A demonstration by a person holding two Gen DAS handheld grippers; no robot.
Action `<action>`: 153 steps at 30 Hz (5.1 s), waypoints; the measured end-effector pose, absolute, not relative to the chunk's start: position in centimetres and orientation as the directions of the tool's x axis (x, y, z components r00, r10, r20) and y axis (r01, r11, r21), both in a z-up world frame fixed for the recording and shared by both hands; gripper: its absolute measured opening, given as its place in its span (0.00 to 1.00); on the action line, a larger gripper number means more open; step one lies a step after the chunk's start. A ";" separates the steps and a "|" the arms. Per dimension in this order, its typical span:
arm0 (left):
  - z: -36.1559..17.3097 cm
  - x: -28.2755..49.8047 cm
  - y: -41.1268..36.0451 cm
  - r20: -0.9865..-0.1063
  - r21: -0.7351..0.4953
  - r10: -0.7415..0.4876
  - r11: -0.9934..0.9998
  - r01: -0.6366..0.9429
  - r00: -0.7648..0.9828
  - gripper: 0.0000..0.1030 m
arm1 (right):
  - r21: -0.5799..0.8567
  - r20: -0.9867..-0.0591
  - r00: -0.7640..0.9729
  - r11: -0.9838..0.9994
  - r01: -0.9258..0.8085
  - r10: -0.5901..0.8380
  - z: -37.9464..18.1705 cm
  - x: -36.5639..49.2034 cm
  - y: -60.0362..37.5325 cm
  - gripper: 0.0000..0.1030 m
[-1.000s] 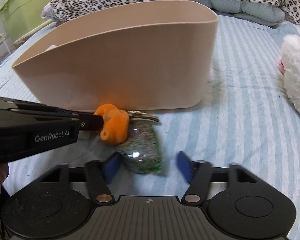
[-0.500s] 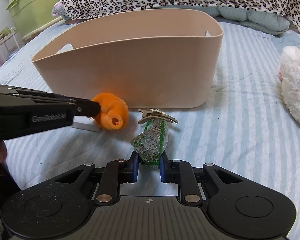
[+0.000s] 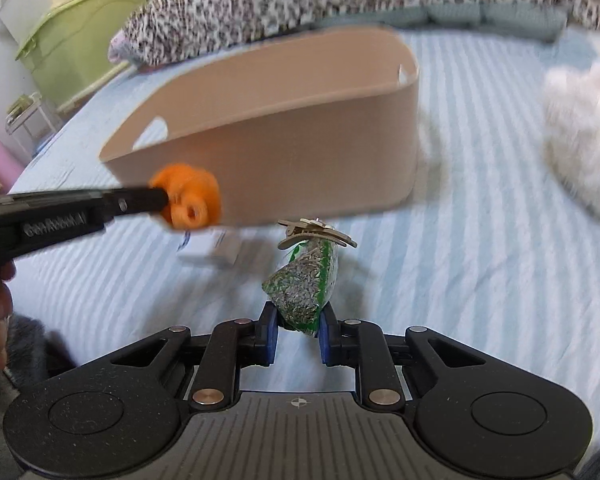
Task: Organize objects
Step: 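Carry orange item with left tool while right tool carries green bag into basket, release, then grasp the white hair clip with the right tool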
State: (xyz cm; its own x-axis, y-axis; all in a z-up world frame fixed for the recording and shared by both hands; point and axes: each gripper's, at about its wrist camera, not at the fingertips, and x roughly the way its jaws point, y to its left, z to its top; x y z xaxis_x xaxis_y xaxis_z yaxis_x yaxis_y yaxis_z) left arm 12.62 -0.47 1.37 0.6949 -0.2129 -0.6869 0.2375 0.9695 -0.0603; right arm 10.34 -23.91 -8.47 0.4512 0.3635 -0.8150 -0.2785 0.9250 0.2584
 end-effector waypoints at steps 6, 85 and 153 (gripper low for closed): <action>0.8 12.1 0.0 -0.702 -0.066 -0.210 0.971 0.232 0.681 0.02 | 0.244 -0.859 0.373 0.922 -0.302 0.350 -9.4 10.4 -23.7 0.18; 4.0 23.7 1.1 -0.644 0.038 -0.021 0.998 0.059 0.764 0.02 | 0.198 -0.689 0.623 0.923 -0.331 0.371 0.8 22.1 -21.4 0.16; -6.9 18.0 -0.7 -0.816 -0.103 -0.109 0.994 0.042 0.567 0.91 | 0.015 -0.842 0.483 0.906 -0.423 0.240 -11.8 16.0 -18.4 0.62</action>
